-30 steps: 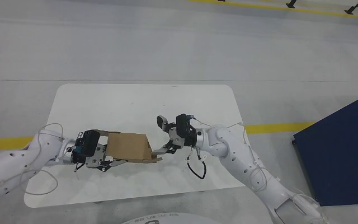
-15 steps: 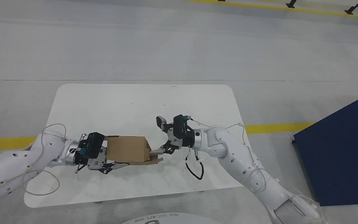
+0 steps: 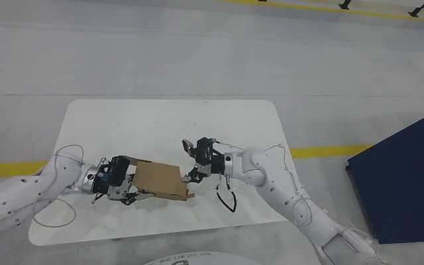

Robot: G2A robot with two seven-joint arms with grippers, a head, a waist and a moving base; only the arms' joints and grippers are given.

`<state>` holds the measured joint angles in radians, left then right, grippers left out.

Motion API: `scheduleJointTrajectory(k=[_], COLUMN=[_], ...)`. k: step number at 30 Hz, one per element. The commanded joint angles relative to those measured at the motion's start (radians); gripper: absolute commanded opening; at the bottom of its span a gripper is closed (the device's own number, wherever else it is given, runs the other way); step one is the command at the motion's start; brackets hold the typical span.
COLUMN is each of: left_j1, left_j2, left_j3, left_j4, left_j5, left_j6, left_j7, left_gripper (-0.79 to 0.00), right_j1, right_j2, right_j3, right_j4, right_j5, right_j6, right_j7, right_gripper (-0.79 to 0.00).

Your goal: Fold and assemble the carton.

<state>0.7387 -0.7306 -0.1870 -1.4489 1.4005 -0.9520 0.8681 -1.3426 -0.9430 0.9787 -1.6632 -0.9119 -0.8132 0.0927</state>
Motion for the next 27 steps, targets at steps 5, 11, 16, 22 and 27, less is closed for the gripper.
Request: scheduleJointTrajectory(k=[5,11,16,22,27], left_j1=[0.008,0.011,0.012,0.018,0.024], left_j2=[0.009,0.015,0.008,0.000,-0.005], left_j3=[-0.011,-0.017,-0.022,-0.032,-0.039], left_j4=[0.011,0.019,0.019,0.025,0.025], left_j5=[-0.007,-0.004,0.002,0.012,0.018], left_j6=[0.017,0.018,0.009,0.000,-0.007], left_j7=[0.017,0.018,0.009,0.000,-0.007], left_gripper=[-0.785,-0.785,-0.785,-0.785,-0.785], right_j1=[-0.039,-0.111,-0.129,-0.095,-0.062], right_j2=[0.014,0.027,0.024,0.009,-0.004], right_j3=[0.093,0.166,0.147,0.086,0.041], right_j4=[0.017,-0.019,-0.058,-0.058,-0.049], right_j5=[0.042,0.026,-0.039,-0.057,-0.059], right_j6=[-0.024,-0.072,-0.053,-0.019,0.011], right_j7=[-0.086,-0.157,-0.127,-0.060,-0.023], right_gripper=[0.000,0.000,0.000,0.000,0.000])
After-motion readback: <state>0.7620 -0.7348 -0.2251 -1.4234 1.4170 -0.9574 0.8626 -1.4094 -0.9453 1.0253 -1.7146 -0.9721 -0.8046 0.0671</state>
